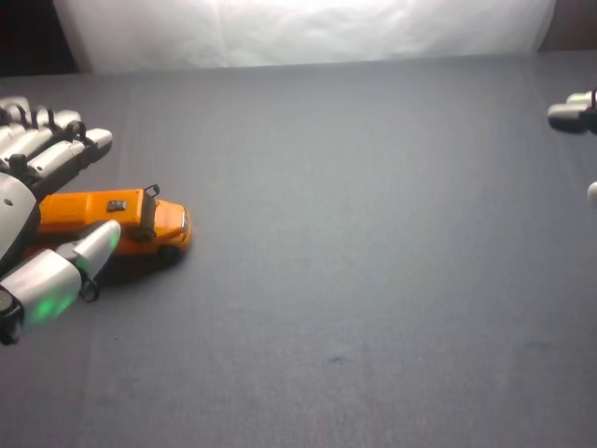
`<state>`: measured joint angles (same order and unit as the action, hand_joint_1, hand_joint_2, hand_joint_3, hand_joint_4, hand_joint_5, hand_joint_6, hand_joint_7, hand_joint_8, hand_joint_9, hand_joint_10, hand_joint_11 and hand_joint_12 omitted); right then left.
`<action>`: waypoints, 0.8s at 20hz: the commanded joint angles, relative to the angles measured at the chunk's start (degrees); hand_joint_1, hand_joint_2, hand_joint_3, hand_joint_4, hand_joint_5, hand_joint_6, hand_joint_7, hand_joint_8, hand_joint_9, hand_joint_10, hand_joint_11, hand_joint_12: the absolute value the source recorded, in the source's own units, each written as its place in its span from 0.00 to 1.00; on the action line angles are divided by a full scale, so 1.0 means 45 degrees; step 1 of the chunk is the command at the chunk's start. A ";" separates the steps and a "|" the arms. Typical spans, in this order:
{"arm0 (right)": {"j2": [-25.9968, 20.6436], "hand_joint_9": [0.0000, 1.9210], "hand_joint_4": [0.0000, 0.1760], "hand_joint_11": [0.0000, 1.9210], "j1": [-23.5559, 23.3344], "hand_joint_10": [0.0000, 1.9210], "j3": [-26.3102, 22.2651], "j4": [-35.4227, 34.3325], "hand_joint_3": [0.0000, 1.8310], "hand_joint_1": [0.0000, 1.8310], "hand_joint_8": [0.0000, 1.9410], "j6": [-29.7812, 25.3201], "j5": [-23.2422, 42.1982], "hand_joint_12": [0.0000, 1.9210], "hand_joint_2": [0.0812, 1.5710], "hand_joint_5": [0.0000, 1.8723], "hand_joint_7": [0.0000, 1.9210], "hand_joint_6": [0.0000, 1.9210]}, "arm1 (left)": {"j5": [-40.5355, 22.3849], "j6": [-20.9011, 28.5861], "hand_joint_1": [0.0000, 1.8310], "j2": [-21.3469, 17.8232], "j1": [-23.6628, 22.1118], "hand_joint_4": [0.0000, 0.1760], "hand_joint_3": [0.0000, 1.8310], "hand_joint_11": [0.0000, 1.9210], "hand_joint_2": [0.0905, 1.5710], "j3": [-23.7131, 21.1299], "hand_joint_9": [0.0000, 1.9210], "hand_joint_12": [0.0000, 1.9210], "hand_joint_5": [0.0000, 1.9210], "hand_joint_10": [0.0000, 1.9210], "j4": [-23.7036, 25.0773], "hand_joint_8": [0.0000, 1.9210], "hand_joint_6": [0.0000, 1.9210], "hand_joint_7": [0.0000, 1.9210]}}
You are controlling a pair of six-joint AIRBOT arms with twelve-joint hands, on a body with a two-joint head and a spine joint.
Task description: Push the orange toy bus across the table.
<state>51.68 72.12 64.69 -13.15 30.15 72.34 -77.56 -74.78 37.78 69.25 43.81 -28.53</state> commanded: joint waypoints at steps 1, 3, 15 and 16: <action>-0.0010 0.19 0.09 0.06 -0.0060 0.00 0.0055 -0.0194 0.00 0.28 0.00 -0.0090 0.1448 0.28 0.87 0.27 0.22 0.00 | -0.1466 -0.0060 0.10 0.0051 0.0022 0.10 0.00 0.00 0.89 0.0028 0.08 0.05 0.18 0.00 0.0175 0.00 0.00 0.11; 0.0028 0.19 0.04 0.07 0.0009 0.00 0.0052 -0.0186 0.00 0.29 0.00 -0.0090 0.1441 0.27 0.87 0.27 0.22 0.00 | -0.1668 -0.0207 0.12 -0.0061 0.0309 0.12 0.00 0.00 0.88 0.0037 0.07 0.05 0.19 0.00 -0.0324 0.00 0.00 0.11; 0.0228 0.27 0.00 0.16 0.0037 0.01 0.0056 -0.0114 0.00 0.24 0.00 -0.0141 0.1306 0.27 0.87 0.34 0.30 0.00 | -0.0326 -0.2612 0.00 -0.0142 0.1034 0.00 0.00 0.08 0.90 0.0678 0.18 0.07 0.24 0.00 -0.4816 0.00 0.00 0.22; 0.0247 0.27 0.00 0.17 0.0037 0.01 0.0058 -0.0095 0.00 0.24 0.00 -0.0144 0.1267 0.27 0.87 0.35 0.30 0.00 | -0.0278 -0.2612 0.00 -0.0131 0.1072 0.00 0.00 0.09 0.90 0.0727 0.17 0.07 0.24 0.00 -0.5039 0.00 0.00 0.22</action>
<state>52.86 72.53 64.69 -12.67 30.02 71.11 -71.99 -86.11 37.10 74.48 47.03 -53.32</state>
